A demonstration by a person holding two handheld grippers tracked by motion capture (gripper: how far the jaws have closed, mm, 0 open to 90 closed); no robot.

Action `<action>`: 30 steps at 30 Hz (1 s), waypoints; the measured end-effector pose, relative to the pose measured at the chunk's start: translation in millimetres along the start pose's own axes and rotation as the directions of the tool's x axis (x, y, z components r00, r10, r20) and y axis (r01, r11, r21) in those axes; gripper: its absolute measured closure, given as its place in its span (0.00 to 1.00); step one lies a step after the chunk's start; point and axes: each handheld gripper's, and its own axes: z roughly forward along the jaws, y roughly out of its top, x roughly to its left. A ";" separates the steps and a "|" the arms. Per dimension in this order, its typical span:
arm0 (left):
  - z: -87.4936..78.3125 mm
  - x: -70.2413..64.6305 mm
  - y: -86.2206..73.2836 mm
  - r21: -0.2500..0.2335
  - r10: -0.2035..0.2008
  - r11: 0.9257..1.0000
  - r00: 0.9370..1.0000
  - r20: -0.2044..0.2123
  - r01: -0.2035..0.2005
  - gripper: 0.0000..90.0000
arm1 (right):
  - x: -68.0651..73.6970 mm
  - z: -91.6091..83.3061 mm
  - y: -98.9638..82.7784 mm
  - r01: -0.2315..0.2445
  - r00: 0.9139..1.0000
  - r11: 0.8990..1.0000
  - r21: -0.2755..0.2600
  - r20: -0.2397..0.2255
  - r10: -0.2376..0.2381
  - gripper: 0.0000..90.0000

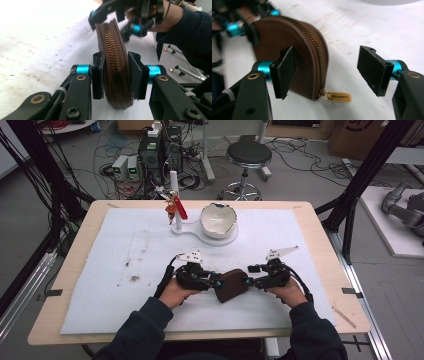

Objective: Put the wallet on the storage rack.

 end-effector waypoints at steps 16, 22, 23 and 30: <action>-82.0 18.3 -4.4 -0.152 -0.043 0.988 0.922 -0.385 -0.017 0.39 | 10.4 1.5 5.8 0.088 0.996 0.996 -0.014 -0.008 -0.088 0.78; -149.9 25.8 -27.4 -0.234 -0.106 0.972 0.823 -0.558 -0.033 0.36 | 8.1 -10.6 10.8 0.016 0.999 0.994 -0.105 0.051 -0.011 0.78; -158.6 26.5 -33.2 -0.241 -0.113 0.970 0.808 -0.579 -0.037 0.36 | 8.1 -10.6 10.8 0.016 0.999 0.994 -0.105 0.051 -0.011 0.78; -185.6 27.9 -54.1 -0.290 -0.165 0.956 0.742 -0.650 -0.041 0.25 | 9.7 -24.1 25.8 0.056 0.987 0.983 -0.172 0.160 -0.028 0.78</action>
